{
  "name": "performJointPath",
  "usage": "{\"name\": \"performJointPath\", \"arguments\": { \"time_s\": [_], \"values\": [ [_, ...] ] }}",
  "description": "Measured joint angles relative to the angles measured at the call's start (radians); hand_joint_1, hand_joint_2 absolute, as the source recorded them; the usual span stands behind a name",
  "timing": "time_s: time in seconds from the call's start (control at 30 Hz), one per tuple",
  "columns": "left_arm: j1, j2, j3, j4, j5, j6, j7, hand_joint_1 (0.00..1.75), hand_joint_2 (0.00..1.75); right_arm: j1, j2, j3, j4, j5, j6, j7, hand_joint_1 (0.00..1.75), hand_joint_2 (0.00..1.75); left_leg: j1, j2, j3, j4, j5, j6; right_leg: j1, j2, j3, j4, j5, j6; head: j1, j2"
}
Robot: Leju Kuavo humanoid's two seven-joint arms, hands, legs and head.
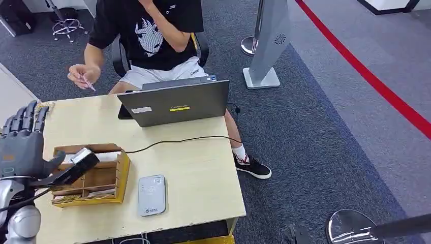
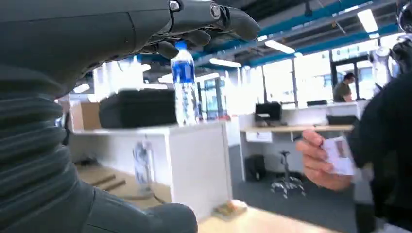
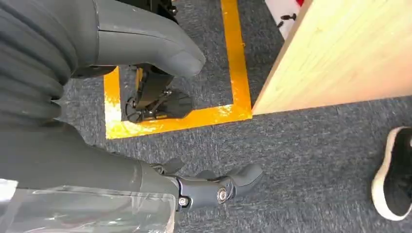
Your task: Pass the card to the sensor for recognition and then transmit it.
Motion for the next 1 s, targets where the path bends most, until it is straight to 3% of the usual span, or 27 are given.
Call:
{"name": "performJointPath", "arguments": {
  "time_s": [0.23, 0.47, 0.5, 0.53, 0.57, 1.0],
  "values": [
    [-0.075, 0.062, -0.014, 0.011, -0.119, 0.039, 0.05, 0.0, 1.75, -0.036, -0.003, -0.033, 0.065, 0.088, -0.013, -0.026, 0.0, 1.75, 0.0, 0.0, 0.0, 0.0, 0.0, 0.0, 0.0, 0.0, 0.0, 0.0, 0.0, 0.0, 0.0, 0.0],
    [-0.085, 0.072, -0.019, 0.012, -0.129, 0.044, 0.052, 0.0, 1.75, -0.047, -0.004, -0.043, 0.092, 0.092, -0.013, -0.029, 0.0, 1.75, 0.0, 0.0, 0.0, 0.0, 0.0, 0.0, 0.0, 0.0, 0.0, 0.0, 0.0, 0.0, 0.0, 0.0],
    [-0.085, 0.074, -0.019, 0.013, -0.129, 0.044, 0.051, 0.7, 1.75, -0.048, -0.004, -0.045, 0.095, 0.098, -0.014, -0.029, 0.0, 1.75, 0.0, 0.0, 0.0, 0.0, 0.0, 0.0, 0.0, 0.0, 0.0, 0.0, 0.0, 0.0, 0.0, 0.0],
    [-0.086, 0.075, -0.019, 0.013, -0.129, 0.044, 0.049, 1.59, 1.75, -0.048, -0.004, -0.045, 0.097, 0.1, -0.014, -0.029, 0.0, 1.75, 0.0, 0.0, 0.0, 0.0, 0.0, 0.0, 0.0, 0.0, 0.0, 0.0, 0.0, 0.0, 0.0, 0.0],
    [-0.086, 0.075, -0.019, 0.013, -0.129, 0.044, 0.049, 1.75, 1.75, -0.049, -0.004, -0.046, 0.099, 0.101, -0.014, -0.029, 0.0, 1.75, 0.0, 0.0, 0.0, 0.0, 0.0, 0.0, 0.0, 0.0, 0.0, 0.0, 0.0, 0.0, 0.0, 0.0],
    [-0.084, 0.075, -0.027, 0.021, -0.13, 0.043, 0.042, 1.75, 1.75, -0.056, -0.005, -0.057, 0.114, 0.104, -0.016, -0.039, 0.0, 1.75, 0.0, 0.0, -0.001, 0.0, 0.0, 0.0, 0.0, 0.0, 0.0, 0.0, 0.0, 0.0, 0.0, 0.0]
  ]
}}
